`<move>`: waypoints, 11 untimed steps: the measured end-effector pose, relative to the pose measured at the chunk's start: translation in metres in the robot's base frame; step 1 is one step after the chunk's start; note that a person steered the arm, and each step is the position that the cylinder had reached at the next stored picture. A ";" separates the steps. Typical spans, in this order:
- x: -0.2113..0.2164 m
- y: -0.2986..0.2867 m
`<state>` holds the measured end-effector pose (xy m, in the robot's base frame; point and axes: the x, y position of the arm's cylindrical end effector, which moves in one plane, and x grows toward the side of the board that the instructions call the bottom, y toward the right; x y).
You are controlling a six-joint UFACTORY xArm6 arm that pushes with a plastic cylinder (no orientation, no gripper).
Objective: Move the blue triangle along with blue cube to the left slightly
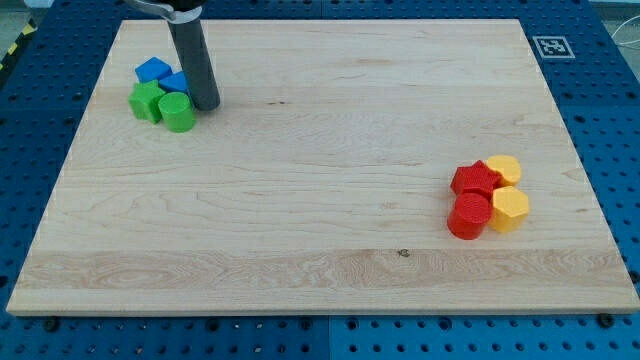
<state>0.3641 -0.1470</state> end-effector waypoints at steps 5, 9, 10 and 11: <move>-0.001 -0.025; -0.019 -0.044; -0.018 -0.044; -0.009 -0.048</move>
<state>0.3548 -0.1947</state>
